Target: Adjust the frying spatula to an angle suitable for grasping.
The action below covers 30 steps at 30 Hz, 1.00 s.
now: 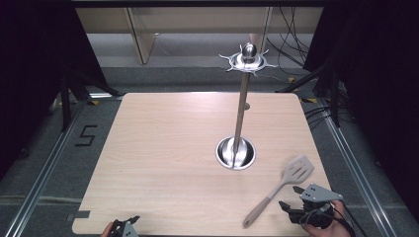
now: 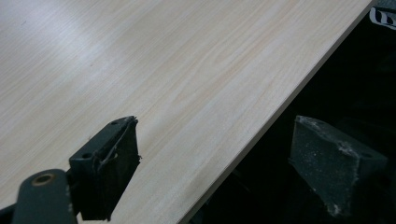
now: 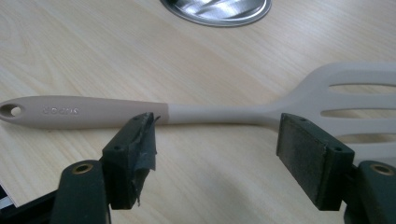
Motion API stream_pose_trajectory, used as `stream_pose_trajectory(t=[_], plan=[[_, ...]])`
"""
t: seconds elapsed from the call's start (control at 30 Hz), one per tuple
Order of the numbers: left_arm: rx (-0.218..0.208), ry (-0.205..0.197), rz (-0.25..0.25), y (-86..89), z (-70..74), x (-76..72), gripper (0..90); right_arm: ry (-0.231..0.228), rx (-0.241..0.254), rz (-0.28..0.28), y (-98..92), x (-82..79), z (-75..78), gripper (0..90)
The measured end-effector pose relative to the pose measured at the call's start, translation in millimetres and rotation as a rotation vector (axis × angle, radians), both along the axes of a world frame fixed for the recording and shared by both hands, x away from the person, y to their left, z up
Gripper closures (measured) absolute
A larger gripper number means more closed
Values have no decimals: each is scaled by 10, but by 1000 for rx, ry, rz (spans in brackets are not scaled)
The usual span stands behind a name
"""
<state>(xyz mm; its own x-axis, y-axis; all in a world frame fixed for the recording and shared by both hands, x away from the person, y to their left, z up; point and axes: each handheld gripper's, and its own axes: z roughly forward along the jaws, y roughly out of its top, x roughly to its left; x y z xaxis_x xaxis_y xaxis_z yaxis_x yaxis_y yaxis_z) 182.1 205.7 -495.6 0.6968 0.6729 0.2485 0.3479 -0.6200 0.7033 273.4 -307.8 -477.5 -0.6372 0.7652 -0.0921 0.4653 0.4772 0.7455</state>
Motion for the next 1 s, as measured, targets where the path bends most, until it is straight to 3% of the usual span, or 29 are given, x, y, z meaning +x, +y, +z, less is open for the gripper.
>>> stream_pose_trajectory(t=[0.07,0.17,0.2,0.47,0.53,0.6,0.67,0.77,0.8,0.97,1.0], plan=[[19,11,-6,3,9,0,148,8,-6,23,27,9,17,275],[11,1,7,-15,-16,7,148,13,-16,52,54,32,20,245],[26,9,-2,-7,-6,6,148,-4,-32,76,57,49,22,243],[23,19,-14,-12,-4,0,148,-8,-47,156,138,129,49,208],[22,20,-13,-15,-8,0,148,16,-58,166,163,156,40,210],[23,21,-15,-15,-9,-2,148,12,-68,186,182,186,37,210],[23,19,-14,-14,-6,-1,148,5,-83,228,205,224,37,211],[25,20,-16,-13,-6,-4,148,30,-78,282,252,261,21,231],[4,0,7,-32,-30,-1,148,39,-70,306,263,276,8,230],[22,18,-16,-16,-5,-8,148,79,-105,342,310,333,-58,230],[19,3,-4,-28,-24,-2,148,62,-105,338,319,349,-86,231]])
